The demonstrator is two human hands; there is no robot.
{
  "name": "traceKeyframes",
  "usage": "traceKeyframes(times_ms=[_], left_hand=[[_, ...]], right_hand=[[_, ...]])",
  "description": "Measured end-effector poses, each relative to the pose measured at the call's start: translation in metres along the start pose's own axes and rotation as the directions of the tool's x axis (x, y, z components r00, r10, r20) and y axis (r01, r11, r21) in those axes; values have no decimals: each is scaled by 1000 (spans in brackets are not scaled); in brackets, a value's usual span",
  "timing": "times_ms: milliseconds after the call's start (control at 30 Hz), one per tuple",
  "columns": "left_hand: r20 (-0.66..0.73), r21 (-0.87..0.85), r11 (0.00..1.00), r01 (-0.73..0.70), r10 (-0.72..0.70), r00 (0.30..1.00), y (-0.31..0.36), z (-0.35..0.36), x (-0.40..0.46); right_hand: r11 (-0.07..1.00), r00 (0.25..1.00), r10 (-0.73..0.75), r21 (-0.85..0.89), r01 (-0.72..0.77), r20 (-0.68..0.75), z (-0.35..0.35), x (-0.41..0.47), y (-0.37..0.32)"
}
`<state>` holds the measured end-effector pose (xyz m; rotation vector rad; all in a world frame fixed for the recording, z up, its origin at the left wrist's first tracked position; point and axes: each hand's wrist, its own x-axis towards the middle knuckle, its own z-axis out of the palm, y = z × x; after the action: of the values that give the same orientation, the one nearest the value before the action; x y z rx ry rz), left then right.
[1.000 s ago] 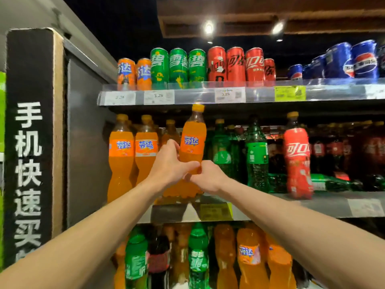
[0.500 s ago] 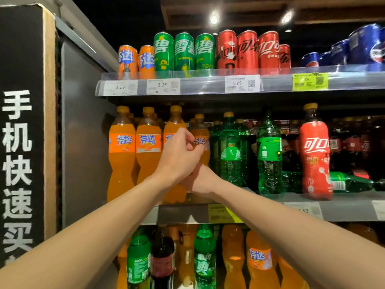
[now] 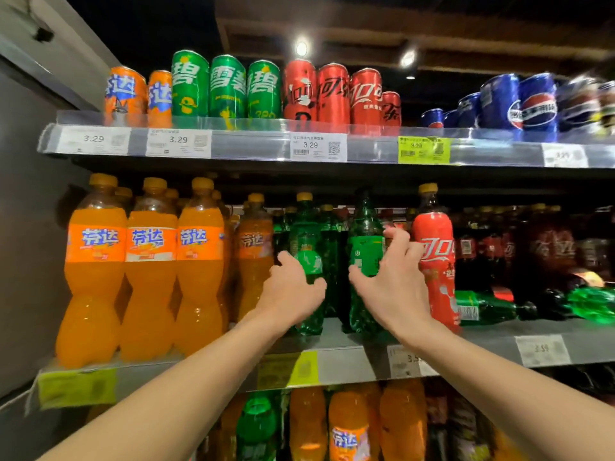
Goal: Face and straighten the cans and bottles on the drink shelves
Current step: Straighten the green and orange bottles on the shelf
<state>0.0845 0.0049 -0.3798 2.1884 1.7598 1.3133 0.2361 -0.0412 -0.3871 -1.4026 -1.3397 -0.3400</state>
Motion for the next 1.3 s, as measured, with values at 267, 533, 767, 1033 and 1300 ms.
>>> traceKeyframes(times_ms=[267, 533, 767, 1033, 1300], left_hand=[[106, -6, 998, 63, -62, 992, -9, 21, 13], [225, -173, 983, 55, -16, 974, 8, 30, 8], [233, -199, 980, 8, 40, 972, 21, 40, 4], [106, -9, 1000, -16, 17, 994, -1, 24, 2], [51, 65, 996, -60, 56, 997, -18, 5, -7]], right_hand=[[988, 947, 156, -60, -145, 282, 8, 13, 16], [964, 959, 221, -186, -188, 179, 10, 22, 15], [966, 966, 202, -196, -169, 161, 11, 24, 17], [983, 981, 126, -151, -103, 147, 11, 9, 17], [993, 995, 76, -92, -70, 59, 19, -4, 8]])
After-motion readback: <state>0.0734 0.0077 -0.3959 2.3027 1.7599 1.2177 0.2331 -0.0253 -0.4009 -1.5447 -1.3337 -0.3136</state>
